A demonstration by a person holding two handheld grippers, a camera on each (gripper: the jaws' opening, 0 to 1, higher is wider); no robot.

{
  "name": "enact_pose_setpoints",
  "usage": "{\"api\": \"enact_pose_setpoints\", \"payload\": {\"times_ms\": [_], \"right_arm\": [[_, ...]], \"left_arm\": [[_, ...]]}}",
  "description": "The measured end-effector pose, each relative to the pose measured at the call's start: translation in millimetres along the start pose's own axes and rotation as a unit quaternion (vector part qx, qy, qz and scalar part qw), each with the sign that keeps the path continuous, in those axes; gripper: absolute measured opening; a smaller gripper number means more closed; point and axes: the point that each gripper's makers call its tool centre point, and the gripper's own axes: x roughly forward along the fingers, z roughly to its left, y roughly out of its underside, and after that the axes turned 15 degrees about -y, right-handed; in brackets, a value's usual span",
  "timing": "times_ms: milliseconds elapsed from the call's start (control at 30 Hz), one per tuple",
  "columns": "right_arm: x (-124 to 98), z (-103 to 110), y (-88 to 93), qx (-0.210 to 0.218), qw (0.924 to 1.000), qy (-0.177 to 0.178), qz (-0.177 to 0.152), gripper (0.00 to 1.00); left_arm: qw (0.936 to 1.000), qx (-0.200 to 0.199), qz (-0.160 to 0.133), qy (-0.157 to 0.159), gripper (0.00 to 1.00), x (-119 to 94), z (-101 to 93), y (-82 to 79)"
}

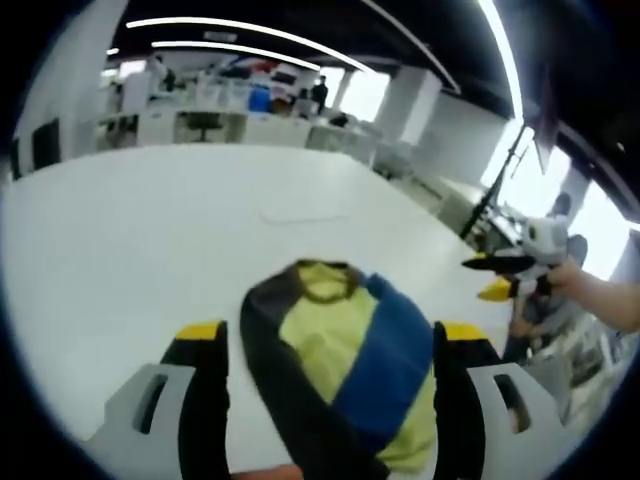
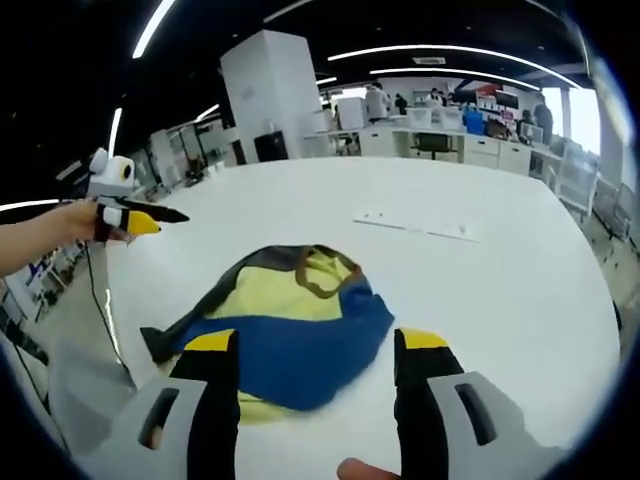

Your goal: Fold the garment on the visible template until the final outline fits inside the template.

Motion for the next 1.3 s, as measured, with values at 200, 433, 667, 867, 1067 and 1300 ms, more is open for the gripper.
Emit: {"api": "enact_pose_setpoints", "payload": {"times_ms": [200, 433, 667, 867, 1067, 1300], "right_arm": [[8, -9, -5.9, -0.001, 1.0000, -0.003, 0.000, 0.62], [20, -23, -7.7, -0.023, 0.9994, -0.003, 0.024, 0.62], [31, -31, -16.8, -0.016, 0.9997, -0.011, 0.015, 0.62], [41, -34, -21.2, -0.021, 0.9994, -0.017, 0.019, 0.62], [51, -40, -23.4, -0.019, 0.9994, -0.022, 0.019, 0.62], [64, -51, -20.1, -0.015, 0.9991, -0.028, 0.029, 0.62]], "left_arm": [[0.9999, 0.010, 0.006, 0.005, 0.80, 15, 1.0, -3.7], [0.9995, 0.021, 0.018, 0.011, 0.80, 38, 4.6, -6.7], [0.9991, 0.028, 0.027, 0.019, 0.80, 55, 5.8, -7.8], [0.9985, 0.032, 0.038, 0.024, 0.80, 67, 6.8, -4.8], [0.9979, 0.036, 0.046, 0.026, 0.80, 79, 10.0, -4.5], [0.9971, 0.043, 0.054, 0.033, 0.80, 98, 7.0, -4.9]]}}
